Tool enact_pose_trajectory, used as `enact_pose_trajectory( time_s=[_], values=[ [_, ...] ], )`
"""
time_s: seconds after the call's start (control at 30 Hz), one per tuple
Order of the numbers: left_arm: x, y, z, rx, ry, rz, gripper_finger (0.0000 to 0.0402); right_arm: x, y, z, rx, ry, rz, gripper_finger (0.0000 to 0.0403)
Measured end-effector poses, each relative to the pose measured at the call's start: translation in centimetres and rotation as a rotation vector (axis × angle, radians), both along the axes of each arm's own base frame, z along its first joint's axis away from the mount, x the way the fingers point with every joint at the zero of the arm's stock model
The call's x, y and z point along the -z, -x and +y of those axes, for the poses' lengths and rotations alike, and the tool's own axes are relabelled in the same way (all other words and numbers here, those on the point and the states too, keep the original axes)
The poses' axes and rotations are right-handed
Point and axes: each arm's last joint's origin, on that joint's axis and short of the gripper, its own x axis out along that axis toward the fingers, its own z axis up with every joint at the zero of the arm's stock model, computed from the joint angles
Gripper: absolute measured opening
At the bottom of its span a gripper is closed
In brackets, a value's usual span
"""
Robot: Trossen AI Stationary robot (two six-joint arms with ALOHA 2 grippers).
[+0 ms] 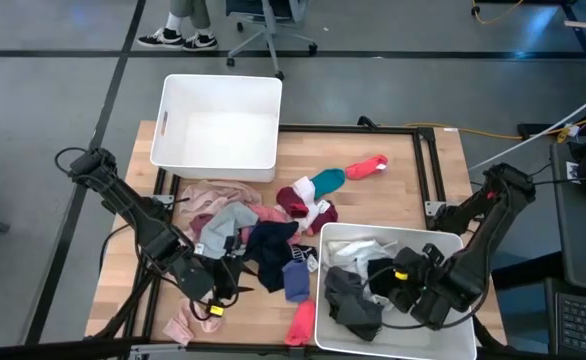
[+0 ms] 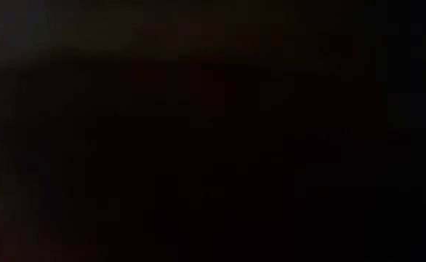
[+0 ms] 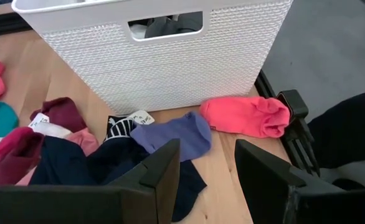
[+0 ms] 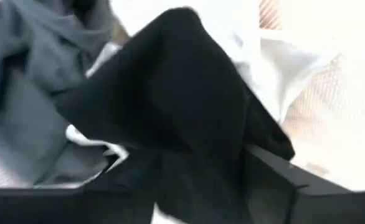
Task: Sort clothes
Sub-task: Put the black underwear into the bottom white bin, then put the dark blue underwear into the bottom white bin
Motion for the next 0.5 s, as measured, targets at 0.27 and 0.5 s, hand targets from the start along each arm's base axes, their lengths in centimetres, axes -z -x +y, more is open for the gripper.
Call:
enact_pose_trajectory(
  time_s=[0.27, 0.5],
  values=[
    [0.0, 0.0, 0.0, -0.007, 0.003, 0.006, 0.0143, -5.5, -0.3, 0.6, -0.02, -0.126, -0.076, 0.0294],
    [0.4, 0.7, -0.3, -0.015, -0.01, 0.039, 0.0143, -10.0, -1.4, 0.6, -0.107, -0.082, -0.392, 0.0299]
  ],
)
